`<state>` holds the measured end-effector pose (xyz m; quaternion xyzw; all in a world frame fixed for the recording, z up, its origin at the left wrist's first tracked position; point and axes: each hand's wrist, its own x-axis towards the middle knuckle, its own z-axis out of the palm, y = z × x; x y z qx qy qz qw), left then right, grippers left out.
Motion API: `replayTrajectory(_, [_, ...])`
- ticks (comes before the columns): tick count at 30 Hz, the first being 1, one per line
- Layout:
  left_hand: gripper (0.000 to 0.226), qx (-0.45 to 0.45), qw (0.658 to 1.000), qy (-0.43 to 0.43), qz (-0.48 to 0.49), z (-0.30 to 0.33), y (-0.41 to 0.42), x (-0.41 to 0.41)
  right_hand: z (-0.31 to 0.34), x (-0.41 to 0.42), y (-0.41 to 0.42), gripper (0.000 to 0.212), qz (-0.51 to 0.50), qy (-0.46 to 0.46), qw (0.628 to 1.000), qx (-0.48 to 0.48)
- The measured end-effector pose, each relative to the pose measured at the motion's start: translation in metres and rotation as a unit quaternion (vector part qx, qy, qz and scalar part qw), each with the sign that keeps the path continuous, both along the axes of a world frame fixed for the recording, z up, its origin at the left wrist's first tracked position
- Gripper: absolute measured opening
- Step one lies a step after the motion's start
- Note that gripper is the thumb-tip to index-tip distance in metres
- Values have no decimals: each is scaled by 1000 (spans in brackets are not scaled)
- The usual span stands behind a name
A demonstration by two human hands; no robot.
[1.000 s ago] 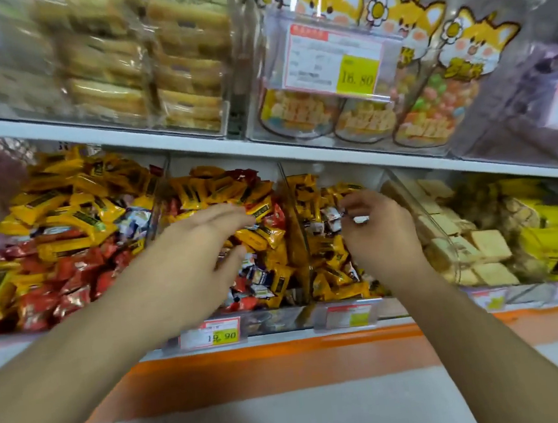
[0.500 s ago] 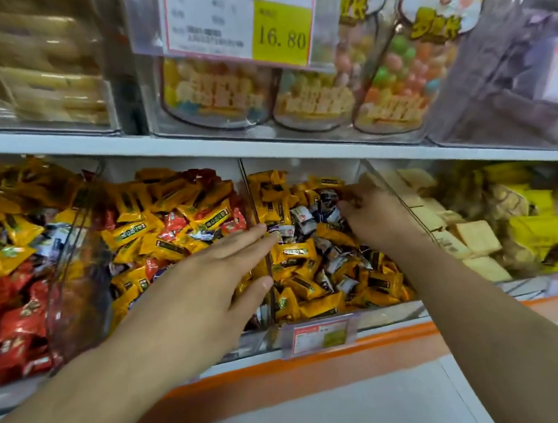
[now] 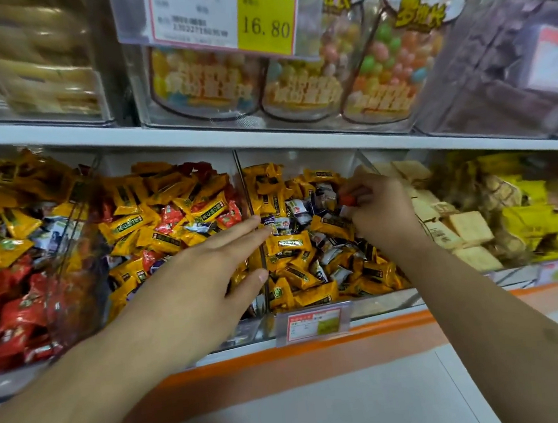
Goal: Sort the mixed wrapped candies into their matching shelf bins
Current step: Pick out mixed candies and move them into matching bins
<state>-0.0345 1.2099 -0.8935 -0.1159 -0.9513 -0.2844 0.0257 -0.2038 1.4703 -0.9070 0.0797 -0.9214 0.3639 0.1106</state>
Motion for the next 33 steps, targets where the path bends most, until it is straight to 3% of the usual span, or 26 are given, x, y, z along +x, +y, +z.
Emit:
replayTrajectory(4, [60, 2, 1000, -18, 0, 4, -1, 4, 7, 19, 7, 38, -18, -8, 999, -33])
replayTrajectory(9, [58, 17, 999, -31, -7, 9, -5, 11, 13, 40, 4, 33, -24, -19, 999, -37])
replayTrajectory(15, [53, 34, 999, 13, 40, 19, -11, 26, 51, 99, -39, 17, 27, -61, 985, -158])
replayTrajectory(20, [39, 227, 968, -6, 107, 33, -26, 40, 59, 149, -94, 16, 109, -144, 961, -210])
replayTrajectory(24, [17, 276, 951, -9, 140, 45, -47, 58, 59, 169, -125, 3, 171, -171, 935, -259])
replayTrajectory(27, [17, 256, 952, -7, 169, 51, -69, 69, 58, 172, -144, 9, 192, -198, 924, -263])
replayTrajectory(33, [18, 76, 944, 75, 313, 57, -134, 81, 57, 161, -157, 18, 168, -174, 943, -227])
